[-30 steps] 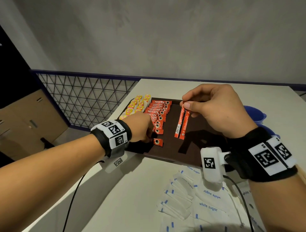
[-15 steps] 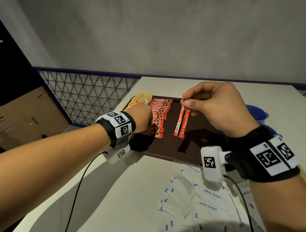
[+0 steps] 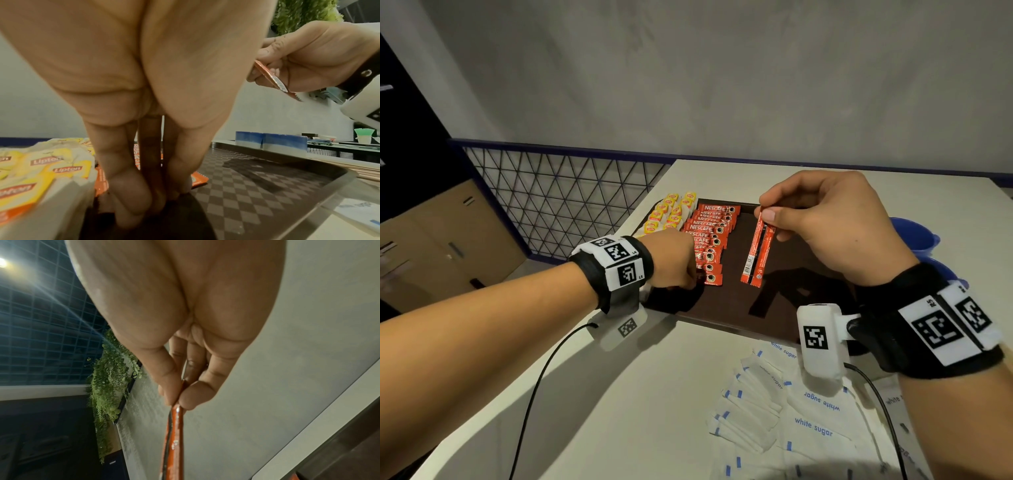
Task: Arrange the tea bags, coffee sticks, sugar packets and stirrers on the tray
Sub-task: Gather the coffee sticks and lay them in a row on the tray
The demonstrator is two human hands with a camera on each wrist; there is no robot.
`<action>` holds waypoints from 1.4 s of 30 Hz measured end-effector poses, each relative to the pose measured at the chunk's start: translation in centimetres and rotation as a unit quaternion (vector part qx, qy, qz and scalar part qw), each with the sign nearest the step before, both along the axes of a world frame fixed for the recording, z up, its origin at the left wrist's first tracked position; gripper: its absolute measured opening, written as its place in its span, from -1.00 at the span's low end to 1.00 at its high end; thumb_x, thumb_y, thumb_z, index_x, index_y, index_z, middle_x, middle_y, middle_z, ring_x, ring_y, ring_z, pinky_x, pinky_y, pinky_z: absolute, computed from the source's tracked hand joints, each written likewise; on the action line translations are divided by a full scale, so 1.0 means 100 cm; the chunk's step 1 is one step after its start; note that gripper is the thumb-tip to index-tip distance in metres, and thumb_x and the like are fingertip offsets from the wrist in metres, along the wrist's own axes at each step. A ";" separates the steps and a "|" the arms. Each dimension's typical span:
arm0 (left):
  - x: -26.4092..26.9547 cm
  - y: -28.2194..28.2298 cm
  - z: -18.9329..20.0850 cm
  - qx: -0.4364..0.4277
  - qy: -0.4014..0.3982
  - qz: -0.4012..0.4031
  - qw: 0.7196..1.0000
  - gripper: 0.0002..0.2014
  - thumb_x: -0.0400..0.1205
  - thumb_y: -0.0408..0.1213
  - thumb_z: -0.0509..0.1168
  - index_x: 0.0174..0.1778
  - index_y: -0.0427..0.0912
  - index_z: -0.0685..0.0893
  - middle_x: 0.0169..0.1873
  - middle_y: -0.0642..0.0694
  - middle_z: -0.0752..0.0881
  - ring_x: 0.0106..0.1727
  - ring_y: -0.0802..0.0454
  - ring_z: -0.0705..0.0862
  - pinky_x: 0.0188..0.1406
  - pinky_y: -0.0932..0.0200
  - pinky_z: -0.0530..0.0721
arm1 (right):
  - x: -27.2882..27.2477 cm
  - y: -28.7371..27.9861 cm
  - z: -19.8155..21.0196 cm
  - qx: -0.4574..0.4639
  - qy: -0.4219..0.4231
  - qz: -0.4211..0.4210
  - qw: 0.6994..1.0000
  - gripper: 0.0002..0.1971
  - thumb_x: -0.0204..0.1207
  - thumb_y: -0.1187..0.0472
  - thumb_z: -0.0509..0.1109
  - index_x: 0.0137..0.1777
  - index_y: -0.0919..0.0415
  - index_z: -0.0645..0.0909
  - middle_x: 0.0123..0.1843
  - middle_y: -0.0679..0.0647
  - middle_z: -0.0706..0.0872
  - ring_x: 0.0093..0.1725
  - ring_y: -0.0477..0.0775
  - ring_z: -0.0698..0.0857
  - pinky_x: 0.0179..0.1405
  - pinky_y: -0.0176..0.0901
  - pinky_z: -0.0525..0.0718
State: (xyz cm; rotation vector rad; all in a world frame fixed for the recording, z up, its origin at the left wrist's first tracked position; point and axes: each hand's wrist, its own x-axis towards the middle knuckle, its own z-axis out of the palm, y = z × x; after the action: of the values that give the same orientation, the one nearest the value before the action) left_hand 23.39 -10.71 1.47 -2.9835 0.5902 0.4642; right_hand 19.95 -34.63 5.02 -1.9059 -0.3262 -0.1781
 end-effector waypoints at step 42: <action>-0.068 0.026 0.029 -0.467 -0.115 0.119 0.868 -0.73 0.59 -0.46 0.53 -0.01 0.04 0.75 0.04 0.09 0.83 0.16 0.13 0.78 0.21 -0.07 0.79 | -0.012 0.025 -0.007 0.006 0.084 0.051 0.995 -0.91 0.49 0.32 0.64 -0.03 0.20 0.85 -0.13 0.09 0.89 -0.21 0.12 0.89 -0.28 -0.27 0.84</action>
State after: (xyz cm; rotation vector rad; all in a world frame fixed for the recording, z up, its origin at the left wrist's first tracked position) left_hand 16.63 -8.12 4.35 -3.9650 0.5218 -0.2923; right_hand 18.75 -32.17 4.35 -1.8730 -0.3061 0.0475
